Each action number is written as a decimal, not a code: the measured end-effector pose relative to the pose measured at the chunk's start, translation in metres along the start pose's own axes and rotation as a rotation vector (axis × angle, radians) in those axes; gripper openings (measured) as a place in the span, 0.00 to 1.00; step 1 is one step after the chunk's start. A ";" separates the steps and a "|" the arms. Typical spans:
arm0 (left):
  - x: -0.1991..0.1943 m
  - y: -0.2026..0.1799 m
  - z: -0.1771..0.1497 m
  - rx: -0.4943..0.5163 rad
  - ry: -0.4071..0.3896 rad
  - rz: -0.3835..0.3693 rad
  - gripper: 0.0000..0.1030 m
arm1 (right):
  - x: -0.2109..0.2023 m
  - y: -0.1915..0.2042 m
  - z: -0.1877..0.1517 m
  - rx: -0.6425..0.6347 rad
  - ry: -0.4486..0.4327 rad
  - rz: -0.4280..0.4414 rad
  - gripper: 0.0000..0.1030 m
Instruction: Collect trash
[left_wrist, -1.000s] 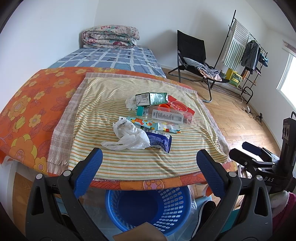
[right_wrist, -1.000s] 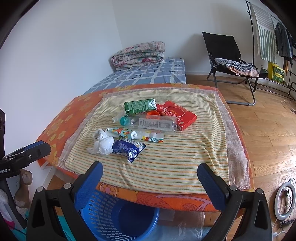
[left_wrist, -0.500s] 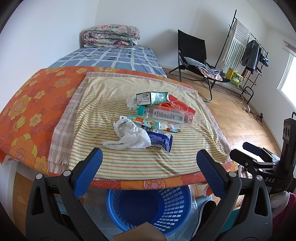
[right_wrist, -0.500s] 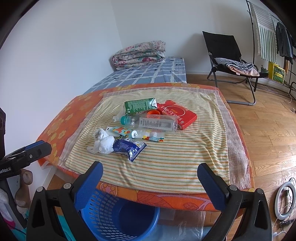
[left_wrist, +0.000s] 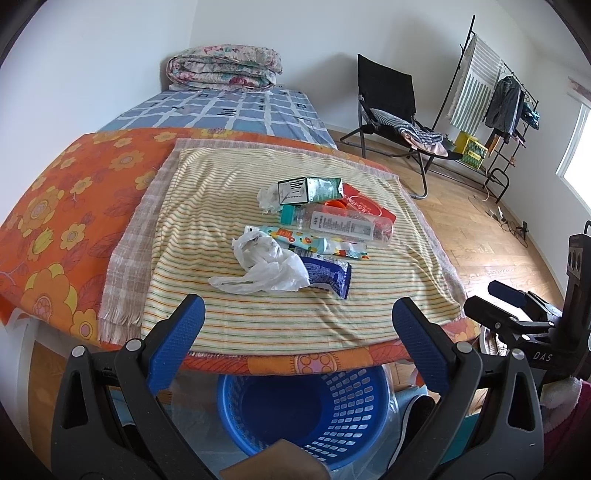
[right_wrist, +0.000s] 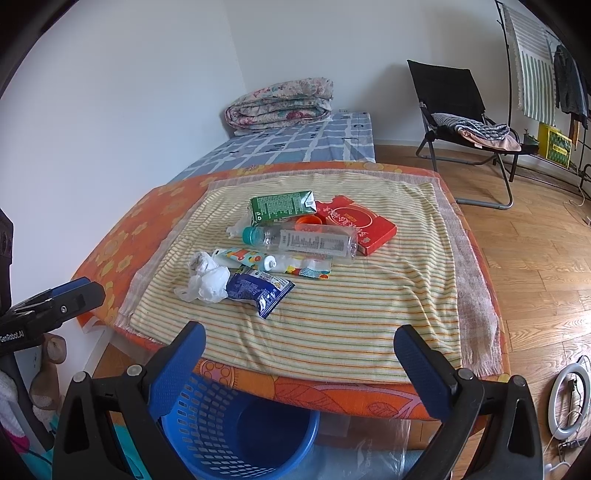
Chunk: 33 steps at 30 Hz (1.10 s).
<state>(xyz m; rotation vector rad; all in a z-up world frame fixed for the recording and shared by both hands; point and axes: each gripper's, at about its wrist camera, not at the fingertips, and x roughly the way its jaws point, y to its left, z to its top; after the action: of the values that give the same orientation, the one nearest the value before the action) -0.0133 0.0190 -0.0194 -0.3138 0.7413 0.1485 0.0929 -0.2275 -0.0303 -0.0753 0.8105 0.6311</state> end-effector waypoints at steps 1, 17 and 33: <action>0.003 0.007 -0.002 -0.003 0.003 0.007 1.00 | 0.001 0.000 0.000 -0.004 0.001 0.005 1.00; 0.050 0.031 0.013 -0.058 0.140 0.008 1.00 | 0.038 -0.021 0.012 0.024 0.101 0.076 0.99; 0.124 0.039 0.040 -0.162 0.279 -0.039 0.79 | 0.117 0.002 0.030 -0.195 0.223 0.219 0.73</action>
<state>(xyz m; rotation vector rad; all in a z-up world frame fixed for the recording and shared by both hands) 0.0935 0.0723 -0.0857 -0.5100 1.0008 0.1292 0.1723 -0.1589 -0.0907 -0.2405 0.9779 0.9198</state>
